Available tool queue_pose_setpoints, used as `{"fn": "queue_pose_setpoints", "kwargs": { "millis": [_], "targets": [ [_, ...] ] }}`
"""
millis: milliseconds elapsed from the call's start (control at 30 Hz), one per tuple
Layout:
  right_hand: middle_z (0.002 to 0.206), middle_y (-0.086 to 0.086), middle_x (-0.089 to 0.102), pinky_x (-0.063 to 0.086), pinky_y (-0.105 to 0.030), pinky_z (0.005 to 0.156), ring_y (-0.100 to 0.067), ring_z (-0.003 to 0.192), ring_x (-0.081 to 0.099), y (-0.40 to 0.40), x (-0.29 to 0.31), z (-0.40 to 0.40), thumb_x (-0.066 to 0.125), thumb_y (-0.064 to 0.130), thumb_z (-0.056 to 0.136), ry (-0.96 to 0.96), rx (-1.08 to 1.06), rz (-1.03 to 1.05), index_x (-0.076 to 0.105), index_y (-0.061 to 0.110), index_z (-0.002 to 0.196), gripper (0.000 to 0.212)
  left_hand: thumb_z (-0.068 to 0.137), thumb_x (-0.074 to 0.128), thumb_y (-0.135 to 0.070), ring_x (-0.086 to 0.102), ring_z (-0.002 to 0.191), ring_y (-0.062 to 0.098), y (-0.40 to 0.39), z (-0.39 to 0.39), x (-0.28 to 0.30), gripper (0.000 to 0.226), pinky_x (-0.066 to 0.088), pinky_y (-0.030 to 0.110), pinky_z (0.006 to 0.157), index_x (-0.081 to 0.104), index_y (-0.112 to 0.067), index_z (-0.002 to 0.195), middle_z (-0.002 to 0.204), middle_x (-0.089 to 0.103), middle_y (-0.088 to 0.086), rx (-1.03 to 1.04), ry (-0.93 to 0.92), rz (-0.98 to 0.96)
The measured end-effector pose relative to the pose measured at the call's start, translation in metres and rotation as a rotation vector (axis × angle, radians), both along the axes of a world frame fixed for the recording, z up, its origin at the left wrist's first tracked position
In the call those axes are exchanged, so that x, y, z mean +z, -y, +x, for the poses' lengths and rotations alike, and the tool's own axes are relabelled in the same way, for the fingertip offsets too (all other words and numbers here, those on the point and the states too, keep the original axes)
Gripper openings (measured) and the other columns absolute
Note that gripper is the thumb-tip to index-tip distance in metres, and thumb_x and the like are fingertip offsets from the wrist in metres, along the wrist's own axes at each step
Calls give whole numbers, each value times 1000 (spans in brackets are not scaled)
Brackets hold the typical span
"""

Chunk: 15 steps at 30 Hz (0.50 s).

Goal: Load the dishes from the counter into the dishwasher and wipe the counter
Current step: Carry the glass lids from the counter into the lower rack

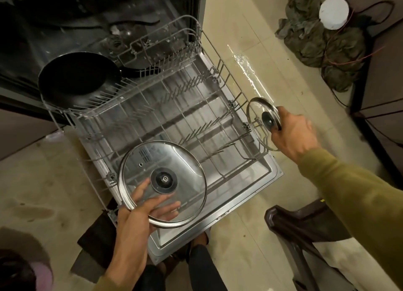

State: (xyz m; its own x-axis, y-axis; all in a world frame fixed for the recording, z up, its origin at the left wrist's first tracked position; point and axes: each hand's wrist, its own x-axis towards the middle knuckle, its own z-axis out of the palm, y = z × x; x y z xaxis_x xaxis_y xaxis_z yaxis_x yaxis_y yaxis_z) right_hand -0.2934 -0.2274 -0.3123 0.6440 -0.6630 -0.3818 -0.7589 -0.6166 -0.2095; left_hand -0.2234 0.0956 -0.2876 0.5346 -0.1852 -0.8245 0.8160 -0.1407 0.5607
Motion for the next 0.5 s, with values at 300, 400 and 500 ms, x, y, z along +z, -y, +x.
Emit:
{"fn": "queue_pose_setpoints", "kwargs": {
  "millis": [300, 400, 500],
  "targets": [
    [75, -8, 57, 58, -42, 69, -22, 64, 60, 4, -35, 22, 56, 15, 97, -81, 65, -4, 49, 10, 115, 20, 64, 72, -8, 75, 85, 36, -4, 6, -7, 80, 63, 34, 65, 50, -22, 140, 100, 75, 20, 12, -43, -19],
    [76, -7, 57, 58, -40, 69, -21, 64, 60, 7, -40, 32, 58, 15, 96, -64, 50, 7, 50, 11, 113, 20, 72, 65, -15, 75, 86, 34, -5, 7, -9, 67, 62, 34, 65, 52, -23, 137, 100, 76, 17, 24, -51, -15],
    [76, -6, 56, 56, -34, 60, -20, 63, 60, 10, -39, 36, 59, 15, 95, -88, 95, -13, 50, 10, 119, 25, 71, 68, -12, 75, 88, 35, -5, 7, -12, 66, 63, 39, 70, 54, -23, 135, 101, 76, 18, -4, -51, -13]
  ]
}}
